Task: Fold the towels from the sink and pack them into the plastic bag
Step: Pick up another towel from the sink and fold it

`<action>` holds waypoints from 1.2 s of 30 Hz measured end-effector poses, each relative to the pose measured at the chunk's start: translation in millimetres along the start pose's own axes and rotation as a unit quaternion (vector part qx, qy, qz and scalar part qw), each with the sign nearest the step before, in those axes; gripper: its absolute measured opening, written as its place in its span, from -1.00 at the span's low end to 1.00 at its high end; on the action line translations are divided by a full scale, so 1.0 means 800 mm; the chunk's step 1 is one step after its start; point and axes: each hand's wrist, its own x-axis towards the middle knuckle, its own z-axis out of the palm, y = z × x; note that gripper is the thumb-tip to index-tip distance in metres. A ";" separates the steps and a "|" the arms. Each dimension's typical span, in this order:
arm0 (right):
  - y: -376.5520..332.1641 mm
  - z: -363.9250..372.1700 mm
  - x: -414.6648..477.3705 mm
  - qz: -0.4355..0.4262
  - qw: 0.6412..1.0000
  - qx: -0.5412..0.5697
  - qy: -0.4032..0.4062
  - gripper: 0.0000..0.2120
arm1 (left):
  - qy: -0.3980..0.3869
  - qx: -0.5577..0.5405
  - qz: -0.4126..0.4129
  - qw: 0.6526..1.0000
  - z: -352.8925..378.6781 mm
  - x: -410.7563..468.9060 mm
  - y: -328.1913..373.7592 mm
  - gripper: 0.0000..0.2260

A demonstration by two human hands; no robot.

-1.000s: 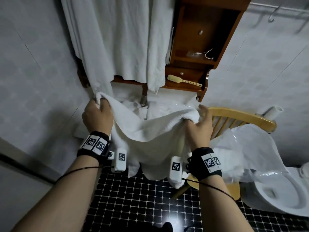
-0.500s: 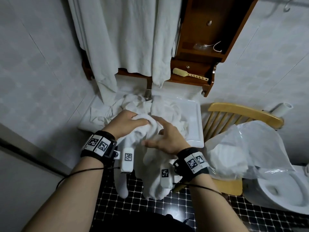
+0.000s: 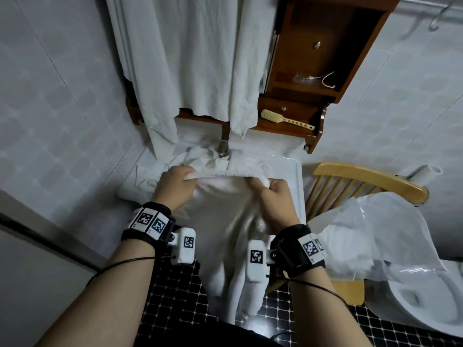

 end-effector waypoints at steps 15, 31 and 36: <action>0.030 -0.014 0.015 0.145 0.983 0.100 0.045 -0.53 | 0.007 -0.282 0.014 0.959 -0.025 -0.023 0.027 -0.77; -0.003 0.014 -0.001 -0.041 0.997 0.060 -0.024 -0.50 | -0.104 -0.059 0.053 0.991 0.011 -0.040 0.020 -0.76; 0.027 0.041 -0.010 -0.168 0.967 -0.170 -0.089 -0.04 | -0.013 -0.058 0.066 0.996 -0.016 -0.041 0.048 -0.65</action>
